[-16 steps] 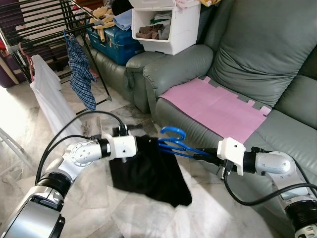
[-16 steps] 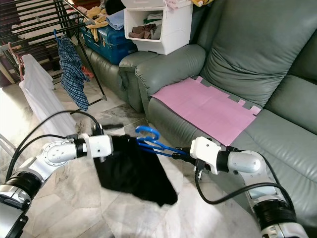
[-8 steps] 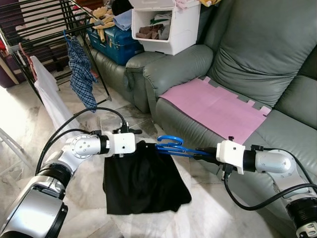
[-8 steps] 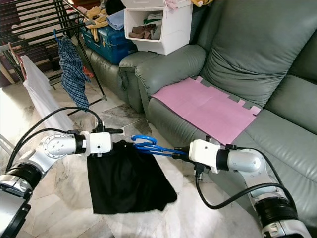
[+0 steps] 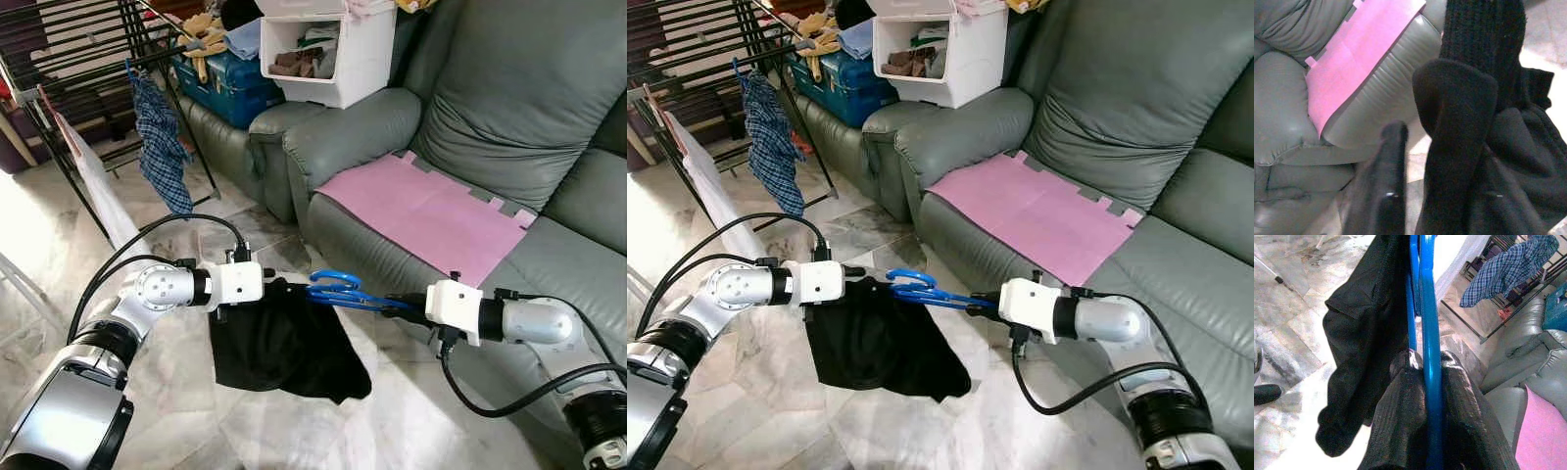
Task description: Hang hanger
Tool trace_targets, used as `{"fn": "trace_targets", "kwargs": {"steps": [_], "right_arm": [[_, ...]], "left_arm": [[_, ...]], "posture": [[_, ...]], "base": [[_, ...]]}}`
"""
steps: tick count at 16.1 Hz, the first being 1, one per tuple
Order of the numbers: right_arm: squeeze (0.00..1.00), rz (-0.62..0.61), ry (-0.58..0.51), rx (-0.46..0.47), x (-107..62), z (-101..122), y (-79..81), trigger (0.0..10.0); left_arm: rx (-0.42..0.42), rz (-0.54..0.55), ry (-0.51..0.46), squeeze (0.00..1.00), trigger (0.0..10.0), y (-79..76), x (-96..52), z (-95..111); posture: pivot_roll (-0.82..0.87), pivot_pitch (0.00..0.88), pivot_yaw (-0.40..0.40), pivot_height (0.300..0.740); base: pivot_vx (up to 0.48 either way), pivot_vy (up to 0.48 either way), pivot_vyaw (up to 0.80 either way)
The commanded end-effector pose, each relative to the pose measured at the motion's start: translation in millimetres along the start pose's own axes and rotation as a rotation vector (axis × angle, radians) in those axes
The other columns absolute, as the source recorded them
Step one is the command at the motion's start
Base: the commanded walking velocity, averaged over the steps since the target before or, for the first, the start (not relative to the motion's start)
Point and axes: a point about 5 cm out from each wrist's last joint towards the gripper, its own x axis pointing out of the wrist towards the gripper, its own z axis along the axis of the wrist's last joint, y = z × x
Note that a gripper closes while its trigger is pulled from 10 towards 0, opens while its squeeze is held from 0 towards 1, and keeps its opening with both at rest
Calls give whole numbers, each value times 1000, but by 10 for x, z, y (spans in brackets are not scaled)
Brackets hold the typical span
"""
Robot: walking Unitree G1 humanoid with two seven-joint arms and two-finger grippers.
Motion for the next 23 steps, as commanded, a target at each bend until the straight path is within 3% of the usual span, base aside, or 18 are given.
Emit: {"fn": "trace_targets", "kwargs": {"steps": [1, 8, 9, 14, 17, 19, 23], "right_arm": [[0, -14, -44, -43, 43, 96, -61, 10000], [4, -16, -38, -43, 50, 86, -73, 10000], [1000, 4, -40, -23, 58, 83, -68, 10000], [1000, 74, 15, -11, 10, 22, -78, 10000], [1000, 87, 81, 30, -198, 12, -313, 10000], [1000, 7, 8, 76, -315, 143, -553, 10000], [1000, 58, -93, 225, -397, 213, -562, 10000]], "left_arm": [[-8, 17, 17, 0, 0, 82, -64, -17], [-23, 9, 15, 0, 0, 66, -53, -21], [-29, 14, 19, 0, 0, 75, -73, -34], [-78, 41, 25, 0, 0, 54, -122, -96], [-207, 66, 98, 0, 0, -51, -197, -284], [-228, 71, 118, 0, 0, -107, -235, -345], [-357, 216, 152, 0, 0, -15, -288, -424]], "posture": [[-171, 0, 49, 740], [-173, 0, 49, 740], [-173, 0, 49, 740], [-167, 0, 43, 740], [-169, 0, 46, 740], [-171, 0, 47, 740], [-171, 0, 46, 740]], "base": [[0, 0, 0], [0, 0, 0], [0, 0, 0], [0, 0, 0], [0, 0, 0], [0, 0, 0], [0, 0, 0]]}}
